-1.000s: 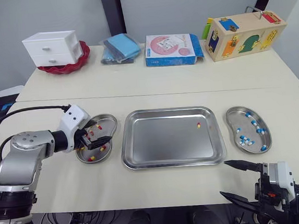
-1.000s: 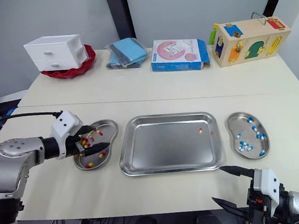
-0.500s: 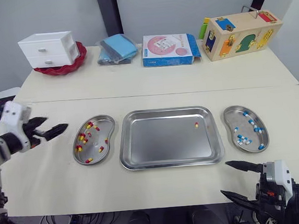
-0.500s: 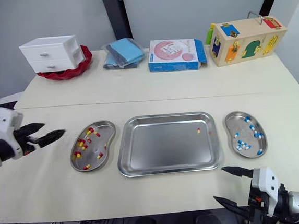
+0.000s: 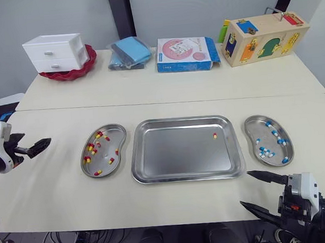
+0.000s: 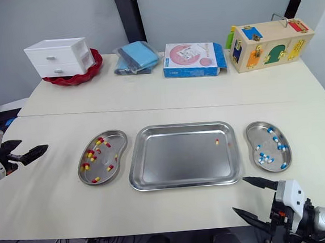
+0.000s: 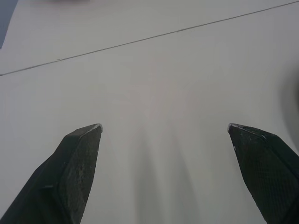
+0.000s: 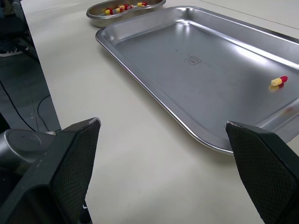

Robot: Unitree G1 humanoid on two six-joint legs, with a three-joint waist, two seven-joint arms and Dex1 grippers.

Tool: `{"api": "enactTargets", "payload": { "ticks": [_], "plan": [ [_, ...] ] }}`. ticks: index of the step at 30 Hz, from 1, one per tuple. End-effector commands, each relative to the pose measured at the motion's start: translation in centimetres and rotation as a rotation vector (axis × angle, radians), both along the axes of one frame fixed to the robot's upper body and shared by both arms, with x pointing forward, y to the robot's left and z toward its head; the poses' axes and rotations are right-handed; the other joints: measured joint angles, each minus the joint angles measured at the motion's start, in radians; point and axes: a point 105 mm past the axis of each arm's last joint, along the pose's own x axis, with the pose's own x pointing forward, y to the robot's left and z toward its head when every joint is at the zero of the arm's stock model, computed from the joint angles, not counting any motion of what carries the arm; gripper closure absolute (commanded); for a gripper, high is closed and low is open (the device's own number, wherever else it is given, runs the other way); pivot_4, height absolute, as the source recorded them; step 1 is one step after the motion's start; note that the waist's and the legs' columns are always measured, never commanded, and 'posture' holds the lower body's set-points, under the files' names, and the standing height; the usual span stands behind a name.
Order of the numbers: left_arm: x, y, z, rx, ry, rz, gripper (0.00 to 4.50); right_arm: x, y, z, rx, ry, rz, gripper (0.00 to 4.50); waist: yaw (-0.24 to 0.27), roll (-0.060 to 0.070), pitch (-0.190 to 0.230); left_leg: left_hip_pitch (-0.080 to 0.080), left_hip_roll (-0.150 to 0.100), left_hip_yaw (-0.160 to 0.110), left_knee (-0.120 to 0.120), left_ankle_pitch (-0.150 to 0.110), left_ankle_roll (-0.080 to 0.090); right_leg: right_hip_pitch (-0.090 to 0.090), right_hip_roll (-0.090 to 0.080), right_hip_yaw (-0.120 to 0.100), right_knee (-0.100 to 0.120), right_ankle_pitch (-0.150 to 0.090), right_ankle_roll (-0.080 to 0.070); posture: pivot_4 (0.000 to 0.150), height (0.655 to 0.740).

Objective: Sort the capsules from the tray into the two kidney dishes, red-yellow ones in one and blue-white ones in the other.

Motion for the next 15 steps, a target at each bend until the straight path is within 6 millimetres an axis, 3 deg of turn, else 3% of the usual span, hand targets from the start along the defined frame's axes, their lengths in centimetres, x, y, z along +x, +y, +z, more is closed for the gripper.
{"api": "enactTargets", "payload": {
  "ticks": [1,5,8,12,15],
  "plan": [
    [0.1,0.3,1.3,0.029,-0.031,-0.001,0.02,0.0,-0.2,0.7,-0.003,-0.051,0.001,0.00,0.000,0.000,0.000,0.000,0.000,0.000,0.000,0.000,0.000,0.000,0.000,0.000,0.000,0.000,0.000,0.150,0.7400],
    [0.8,-0.9,1.3,0.019,-0.028,-0.046,0.02,-0.4,-0.2,0.5,-0.003,-0.046,0.006,0.00,0.002,0.000,0.000,0.000,0.000,0.000,0.000,0.000,0.000,0.000,0.000,0.000,0.000,0.000,0.000,0.150,0.7400],
    [1.8,-3.4,1.9,0.018,-0.039,-0.152,0.02,-0.7,-0.1,0.5,-0.001,-0.035,0.007,0.00,0.003,0.000,0.000,0.000,0.000,0.000,0.000,0.000,0.000,0.000,0.000,0.000,0.000,0.000,0.000,0.150,0.7400],
    [2.7,-8.1,2.6,0.039,-0.026,-0.364,0.02,-1.0,0.3,0.6,0.019,-0.027,-0.008,0.00,0.002,0.000,0.000,0.000,0.000,0.000,0.000,0.000,0.000,0.000,0.000,0.000,0.000,0.000,0.000,0.150,0.7400],
    [2.9,-13.9,3.5,0.025,-0.011,-0.618,0.02,-1.3,1.0,0.6,0.040,-0.025,-0.018,0.00,0.005,0.000,0.000,0.000,0.000,0.000,0.000,0.000,0.000,0.001,0.000,0.000,0.000,0.000,0.000,0.150,0.7400]
  ]
}}
